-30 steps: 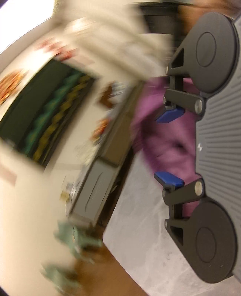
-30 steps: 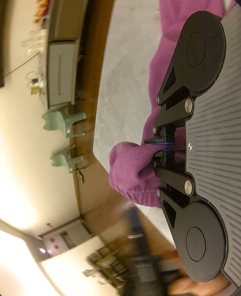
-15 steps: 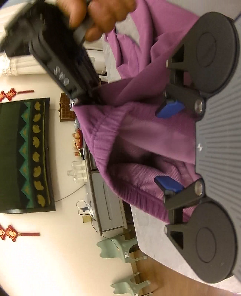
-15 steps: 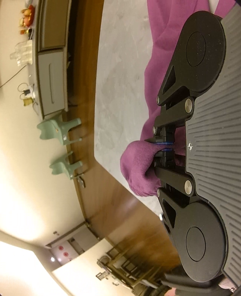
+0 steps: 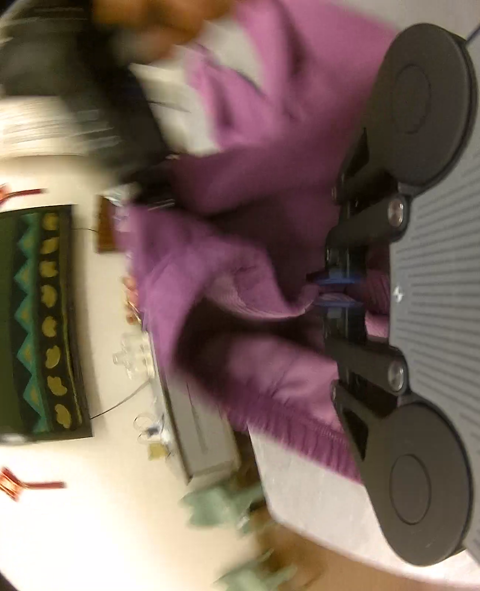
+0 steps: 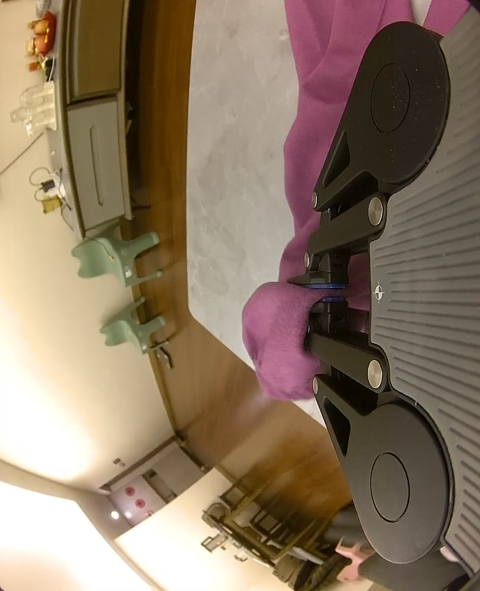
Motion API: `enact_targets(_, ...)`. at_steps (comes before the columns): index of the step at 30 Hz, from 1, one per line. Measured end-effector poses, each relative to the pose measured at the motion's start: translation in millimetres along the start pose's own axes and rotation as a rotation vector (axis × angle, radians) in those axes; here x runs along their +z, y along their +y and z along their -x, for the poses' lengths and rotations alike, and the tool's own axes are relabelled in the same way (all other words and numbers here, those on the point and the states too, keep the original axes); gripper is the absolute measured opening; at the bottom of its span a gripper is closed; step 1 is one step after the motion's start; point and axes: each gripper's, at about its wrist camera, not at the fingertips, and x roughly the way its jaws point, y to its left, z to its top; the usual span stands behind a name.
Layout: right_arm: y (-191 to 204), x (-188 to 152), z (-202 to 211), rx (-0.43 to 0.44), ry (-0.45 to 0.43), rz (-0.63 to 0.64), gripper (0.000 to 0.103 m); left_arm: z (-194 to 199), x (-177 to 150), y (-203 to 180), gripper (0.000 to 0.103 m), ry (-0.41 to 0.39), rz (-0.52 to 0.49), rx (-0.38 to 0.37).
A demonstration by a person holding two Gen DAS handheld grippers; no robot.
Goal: Fold clothes
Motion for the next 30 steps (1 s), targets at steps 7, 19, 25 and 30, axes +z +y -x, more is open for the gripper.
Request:
enact_targets(7,-80.8,-38.0,136.8,-0.073,-0.088,0.0,0.061,157.1,-53.5,69.1,0.008,-0.103,0.202,-0.129)
enact_targets(19,-295.5,-213.7,374.1,-0.921,-0.042,-0.124,0.069,125.9,-69.4,36.6,0.011,0.09,0.144,-0.098)
enact_targets(25,-316.9,-225.2,362.8,-0.882,0.024,-0.052,0.086,121.9,-60.9,34.5,0.056,0.047,0.157,-0.032)
enact_targets(30,-327.4,-220.7,369.5,-0.777,-0.004,-0.065,0.011,127.4,-49.0,43.2,0.007,-0.04,0.204,0.009)
